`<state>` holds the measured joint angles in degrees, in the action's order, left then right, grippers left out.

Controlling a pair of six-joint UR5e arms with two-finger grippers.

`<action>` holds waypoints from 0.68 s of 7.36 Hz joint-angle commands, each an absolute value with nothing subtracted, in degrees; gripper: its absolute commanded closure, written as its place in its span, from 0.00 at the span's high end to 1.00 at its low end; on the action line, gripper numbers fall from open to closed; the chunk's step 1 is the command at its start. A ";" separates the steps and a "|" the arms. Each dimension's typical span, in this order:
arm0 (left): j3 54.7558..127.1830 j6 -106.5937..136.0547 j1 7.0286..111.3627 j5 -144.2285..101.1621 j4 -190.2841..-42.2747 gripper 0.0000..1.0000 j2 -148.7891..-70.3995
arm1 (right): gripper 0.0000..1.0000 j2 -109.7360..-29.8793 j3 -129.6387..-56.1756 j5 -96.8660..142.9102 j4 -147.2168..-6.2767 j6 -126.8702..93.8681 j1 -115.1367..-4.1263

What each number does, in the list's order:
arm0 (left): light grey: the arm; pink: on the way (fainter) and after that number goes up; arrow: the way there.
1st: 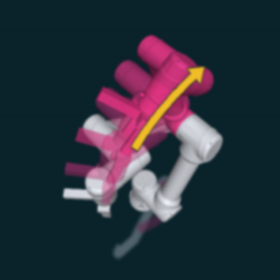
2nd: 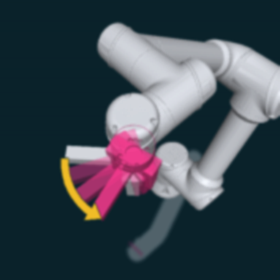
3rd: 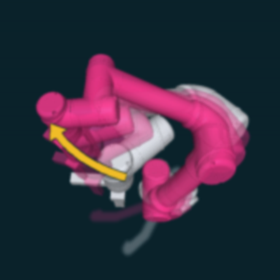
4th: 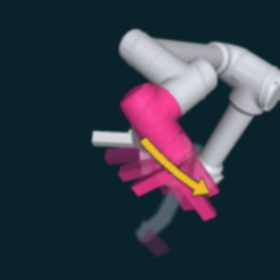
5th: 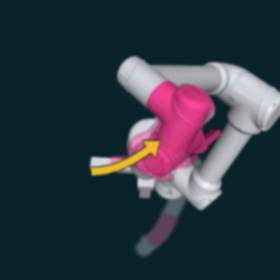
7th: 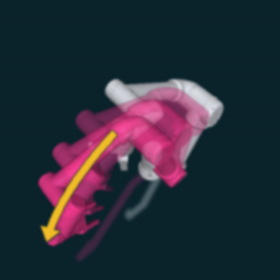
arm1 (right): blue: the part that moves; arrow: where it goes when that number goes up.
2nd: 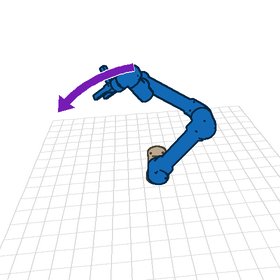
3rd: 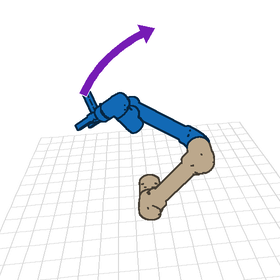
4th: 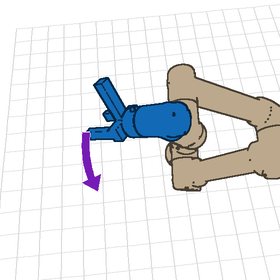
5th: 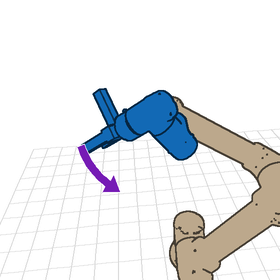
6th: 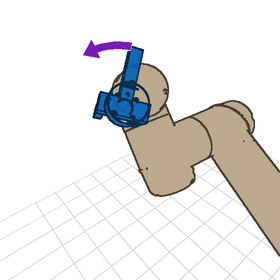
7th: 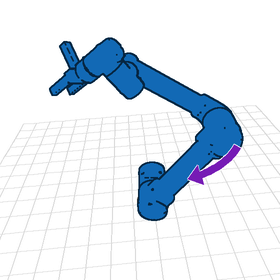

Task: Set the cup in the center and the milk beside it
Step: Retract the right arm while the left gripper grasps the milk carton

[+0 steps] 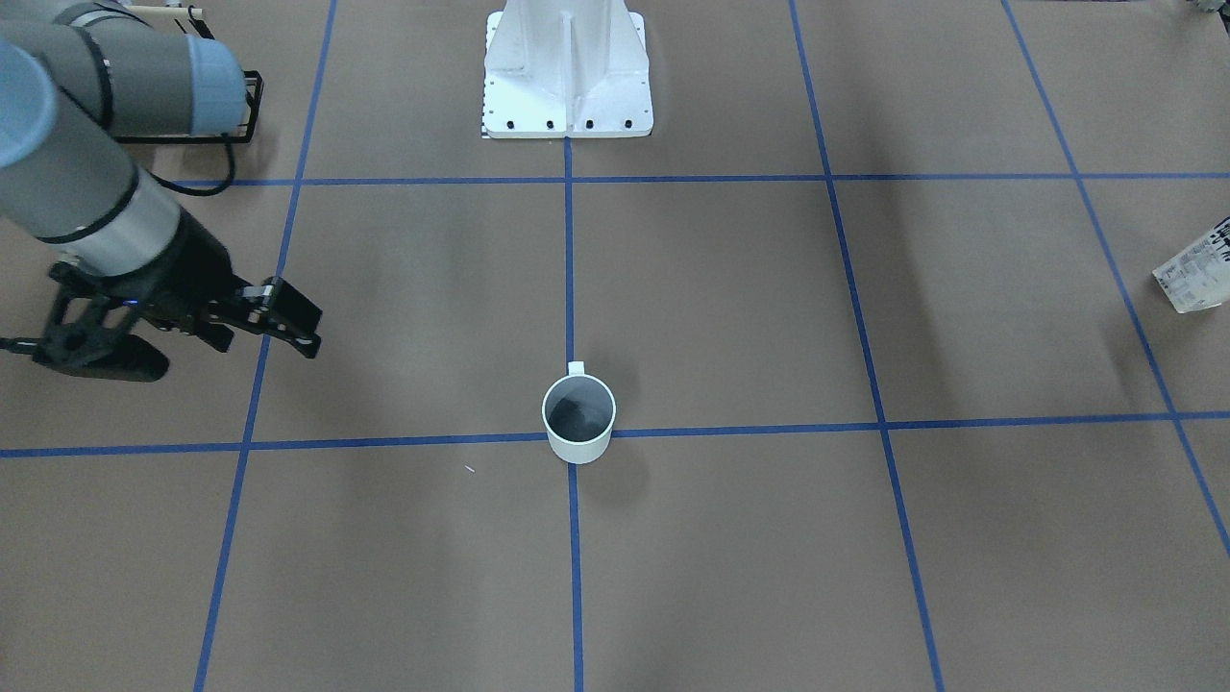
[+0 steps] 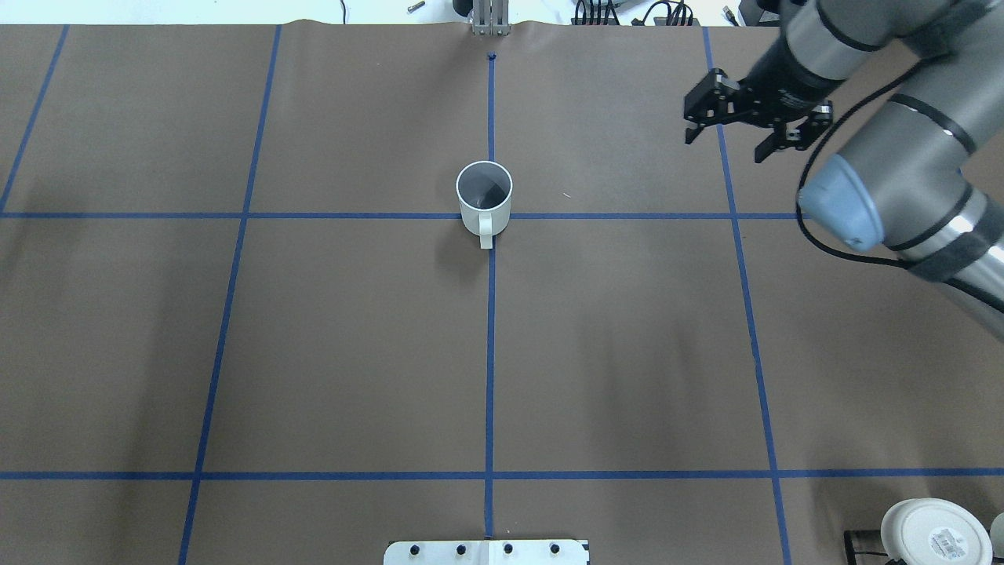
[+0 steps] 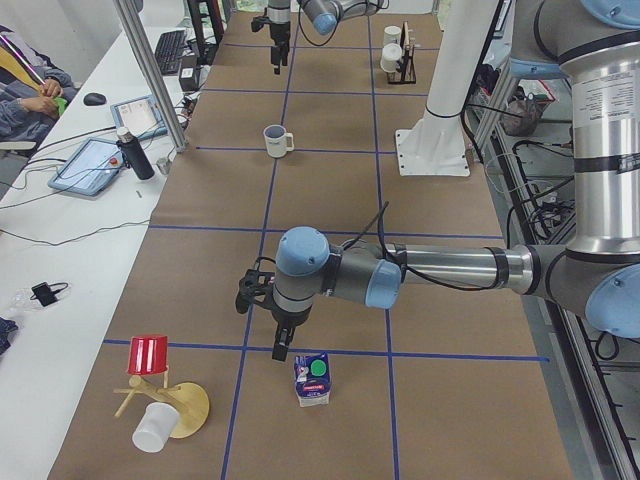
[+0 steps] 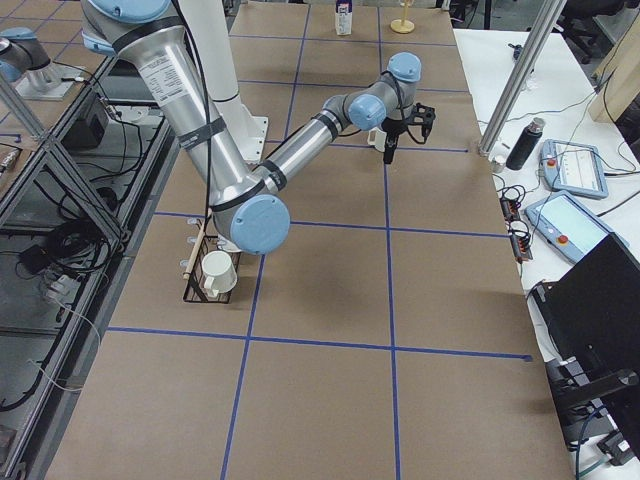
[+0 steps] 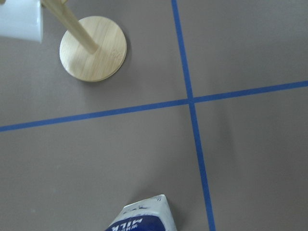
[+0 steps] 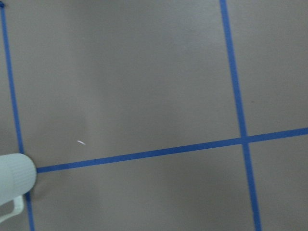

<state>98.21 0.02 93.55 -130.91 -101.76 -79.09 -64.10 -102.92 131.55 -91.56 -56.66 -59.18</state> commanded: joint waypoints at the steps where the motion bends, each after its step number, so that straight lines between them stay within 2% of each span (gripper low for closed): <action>1: 92.74 3.49 94.39 -131.13 -101.95 0.99 -79.18 | 1.00 -71.53 -105.46 132.10 -91.41 -51.86 -60.82; 5: 91.33 11.78 94.31 -135.44 -104.31 0.99 -79.28 | 1.00 -74.88 -107.58 130.61 -91.41 -51.86 -60.73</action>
